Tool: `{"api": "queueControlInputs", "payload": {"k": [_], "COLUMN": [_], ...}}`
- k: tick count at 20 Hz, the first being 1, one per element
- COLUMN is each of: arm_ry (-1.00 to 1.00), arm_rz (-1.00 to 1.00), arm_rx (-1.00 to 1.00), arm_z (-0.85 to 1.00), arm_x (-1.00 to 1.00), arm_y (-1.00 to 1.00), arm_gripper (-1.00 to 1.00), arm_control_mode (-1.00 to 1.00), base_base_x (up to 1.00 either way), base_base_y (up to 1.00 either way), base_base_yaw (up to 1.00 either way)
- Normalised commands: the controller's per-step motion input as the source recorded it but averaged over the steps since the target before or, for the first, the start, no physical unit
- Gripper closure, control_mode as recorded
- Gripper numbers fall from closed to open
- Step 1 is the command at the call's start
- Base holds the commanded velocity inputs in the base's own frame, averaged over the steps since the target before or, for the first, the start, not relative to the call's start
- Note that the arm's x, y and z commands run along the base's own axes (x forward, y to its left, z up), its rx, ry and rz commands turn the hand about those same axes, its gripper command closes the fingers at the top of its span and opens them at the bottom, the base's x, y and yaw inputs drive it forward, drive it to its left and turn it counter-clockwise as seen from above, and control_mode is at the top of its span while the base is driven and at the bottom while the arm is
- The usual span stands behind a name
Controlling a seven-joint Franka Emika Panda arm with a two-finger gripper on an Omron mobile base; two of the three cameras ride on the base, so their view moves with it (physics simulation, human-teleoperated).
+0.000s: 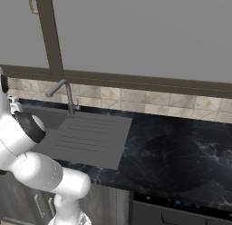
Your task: Pick up all produce items and place them in the sink. Turn on the sink faucet to wash them. Then turn the sink off and put them in the tray.
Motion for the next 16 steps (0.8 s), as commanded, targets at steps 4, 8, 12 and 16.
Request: {"api": "queueControlInputs", "payload": {"k": [4,8,12,16], "arm_ry": [-0.05,-0.14,-0.18,-0.14], "arm_rz": [0.0,-0.01,-0.05,-0.1], "arm_rx": [0.0,0.0,0.0,-0.01], "arm_z": [-0.37,-0.47,-0.49,-0.44], "arm_x": [0.66,0.66,0.6,0.52], "arm_y": [0.42,0.3,0.22,0.14], "arm_gripper": [1.0,1.0,1.0,1.0], "arm_control_mode": [-1.0,-1.0,-1.0,-1.0], "base_base_x": [0.0,0.0,0.0,0.0], "base_base_y": [0.0,0.0,0.0,0.0], "base_base_yaw": [0.0,0.0,0.0,0.0]}}
